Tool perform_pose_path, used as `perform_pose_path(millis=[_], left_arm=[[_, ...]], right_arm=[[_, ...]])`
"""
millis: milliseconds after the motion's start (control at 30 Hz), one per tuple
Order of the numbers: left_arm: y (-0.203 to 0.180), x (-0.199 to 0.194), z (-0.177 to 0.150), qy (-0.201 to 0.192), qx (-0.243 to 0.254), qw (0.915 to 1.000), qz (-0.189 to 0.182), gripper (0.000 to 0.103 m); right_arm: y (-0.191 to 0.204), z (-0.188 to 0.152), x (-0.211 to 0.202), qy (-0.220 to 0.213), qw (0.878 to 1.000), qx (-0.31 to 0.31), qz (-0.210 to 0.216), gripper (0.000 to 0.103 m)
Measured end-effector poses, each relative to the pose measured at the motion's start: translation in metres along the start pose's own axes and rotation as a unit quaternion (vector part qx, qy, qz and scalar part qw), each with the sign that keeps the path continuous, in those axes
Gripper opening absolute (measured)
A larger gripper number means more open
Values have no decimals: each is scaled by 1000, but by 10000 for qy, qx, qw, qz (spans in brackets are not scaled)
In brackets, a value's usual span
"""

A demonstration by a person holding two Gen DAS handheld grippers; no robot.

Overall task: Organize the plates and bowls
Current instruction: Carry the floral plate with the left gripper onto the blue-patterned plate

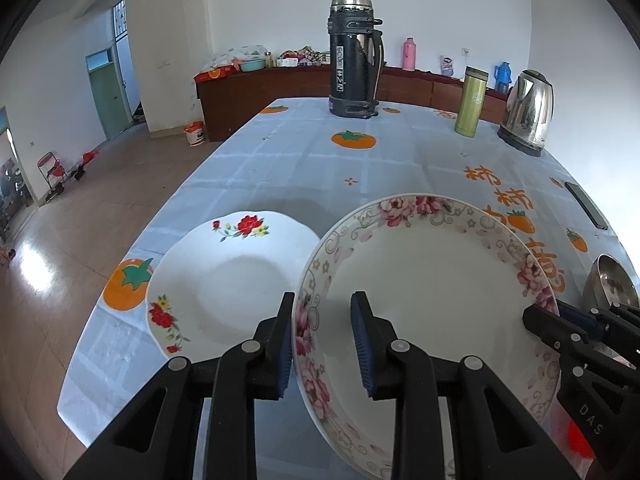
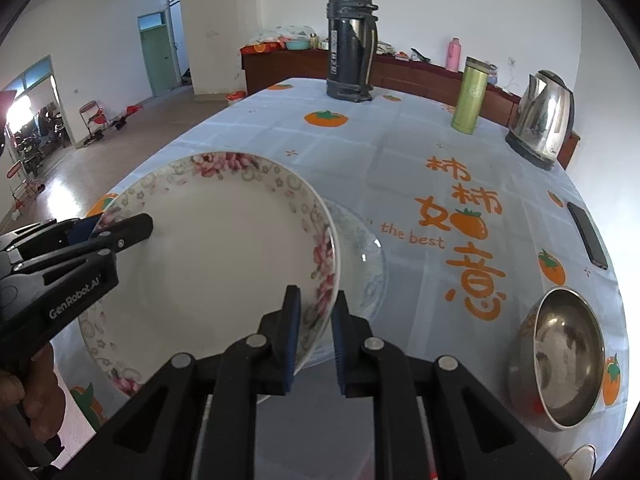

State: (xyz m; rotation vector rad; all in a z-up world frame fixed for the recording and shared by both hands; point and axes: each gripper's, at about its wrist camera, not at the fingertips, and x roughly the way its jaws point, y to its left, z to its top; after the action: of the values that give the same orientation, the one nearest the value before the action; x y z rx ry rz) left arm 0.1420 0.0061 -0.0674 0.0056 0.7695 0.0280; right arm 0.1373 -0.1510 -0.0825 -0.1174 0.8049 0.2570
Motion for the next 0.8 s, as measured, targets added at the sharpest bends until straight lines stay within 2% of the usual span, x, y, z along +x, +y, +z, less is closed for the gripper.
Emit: perform_pose_path(millis=[800], left_arm=[[-24,34,9,219,78,9996,-161,29]], right_arm=[[-26,3,25,358,9987,162,-315,16]])
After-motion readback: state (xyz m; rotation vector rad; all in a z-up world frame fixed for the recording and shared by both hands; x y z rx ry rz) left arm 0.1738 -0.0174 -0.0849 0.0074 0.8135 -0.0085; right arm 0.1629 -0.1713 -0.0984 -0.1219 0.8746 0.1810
